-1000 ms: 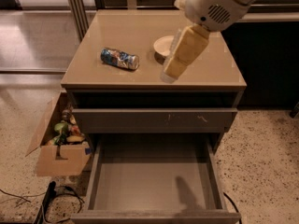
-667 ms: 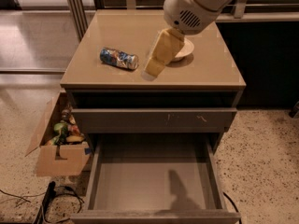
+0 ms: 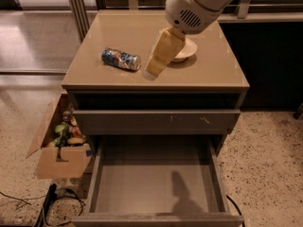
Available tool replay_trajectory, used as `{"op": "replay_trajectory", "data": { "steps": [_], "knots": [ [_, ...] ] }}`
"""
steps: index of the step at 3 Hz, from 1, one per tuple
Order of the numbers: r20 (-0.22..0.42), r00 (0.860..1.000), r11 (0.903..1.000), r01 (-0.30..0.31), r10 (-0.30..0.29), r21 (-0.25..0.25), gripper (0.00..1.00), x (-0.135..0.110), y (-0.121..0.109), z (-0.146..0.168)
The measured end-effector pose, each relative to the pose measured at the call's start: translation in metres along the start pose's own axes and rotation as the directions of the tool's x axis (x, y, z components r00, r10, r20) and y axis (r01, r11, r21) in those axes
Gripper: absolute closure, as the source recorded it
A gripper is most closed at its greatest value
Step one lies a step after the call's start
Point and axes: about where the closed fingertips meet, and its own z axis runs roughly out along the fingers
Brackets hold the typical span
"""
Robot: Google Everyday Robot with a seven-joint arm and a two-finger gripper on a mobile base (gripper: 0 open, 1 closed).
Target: Place redbull can into middle drawer
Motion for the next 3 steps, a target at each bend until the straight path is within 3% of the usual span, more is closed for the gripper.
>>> {"op": "replay_trajectory", "data": {
  "steps": [1, 2, 3],
  "knots": [
    [0.126, 0.991, 0.9991, 0.032, -0.035, 0.030, 0.00, -0.023, -0.026, 0.037],
    [0.258, 0.966, 0.9997, 0.018, -0.022, 0.017, 0.00, -0.038, -0.057, 0.095],
    [0.298, 0.955, 0.9998, 0.002, 0.005, -0.020, 0.00, -0.042, -0.070, 0.134]
  ]
}}
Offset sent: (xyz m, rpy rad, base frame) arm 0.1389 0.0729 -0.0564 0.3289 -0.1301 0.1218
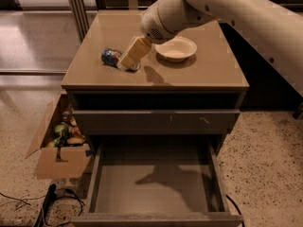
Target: Place redbull can into middle drawer
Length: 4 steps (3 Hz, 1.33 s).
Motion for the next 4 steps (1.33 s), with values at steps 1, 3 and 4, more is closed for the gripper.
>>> {"op": "replay_trajectory", "data": {
  "steps": [1, 3, 4],
  "knots": [
    [0.012, 1.000, 0.9993, -0.024, 0.024, -0.029, 0.00, 0.006, -0.013, 0.030],
    [-0.011, 0.998, 0.9964, -0.067, 0.067, -0.051, 0.00, 0.019, -0.048, 0.071],
    [-0.030, 0.996, 0.9943, -0.087, 0.086, -0.061, 0.00, 0.028, -0.052, 0.081]
  ]
}}
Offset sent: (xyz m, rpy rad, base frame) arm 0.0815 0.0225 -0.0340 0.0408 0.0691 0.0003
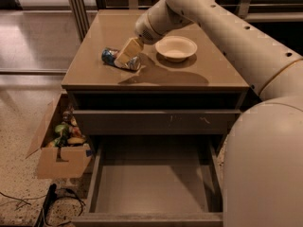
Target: Place redbull can into middle drawer
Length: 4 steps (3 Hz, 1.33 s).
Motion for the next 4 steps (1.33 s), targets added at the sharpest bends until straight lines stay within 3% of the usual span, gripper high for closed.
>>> {"op": "replay_trajectory", "data": {
  "steps": [2, 4],
  "knots": [
    [-0.053, 0.998, 0.9976, -0.034, 0.031, -0.059, 0.00, 0.013, 0.015, 0.032],
    [-0.090, 0.995, 0.9952, -0.051, 0.044, -0.083, 0.00, 0.021, 0.021, 0.046]
  ]
}}
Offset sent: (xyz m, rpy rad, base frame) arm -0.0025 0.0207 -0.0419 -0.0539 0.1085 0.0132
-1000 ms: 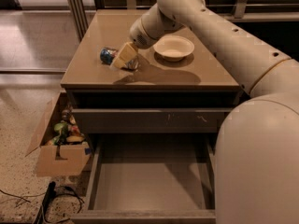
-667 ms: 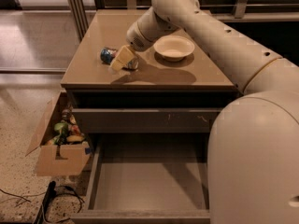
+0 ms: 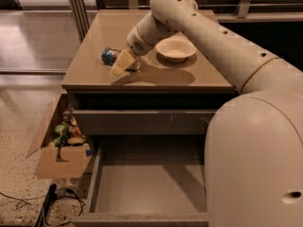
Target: Place redbull can into middle drawer
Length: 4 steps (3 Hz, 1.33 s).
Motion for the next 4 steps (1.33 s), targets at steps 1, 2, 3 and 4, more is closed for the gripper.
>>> {"op": "replay_trajectory", "data": {
  "steps": [1, 2, 3, 4],
  "knots": [
    [0.000, 1.000, 1.0000, 0.000, 0.000, 0.000, 0.13, 0.0000, 0.0000, 0.0001],
    [0.000, 1.000, 1.0000, 0.000, 0.000, 0.000, 0.36, 0.0000, 0.0000, 0.0001],
    [0.000, 1.000, 1.0000, 0.000, 0.000, 0.000, 0.59, 0.0000, 0.0001, 0.0002],
    [0.000, 1.000, 1.0000, 0.000, 0.000, 0.000, 0.82, 0.0000, 0.0001, 0.0002]
  ]
}}
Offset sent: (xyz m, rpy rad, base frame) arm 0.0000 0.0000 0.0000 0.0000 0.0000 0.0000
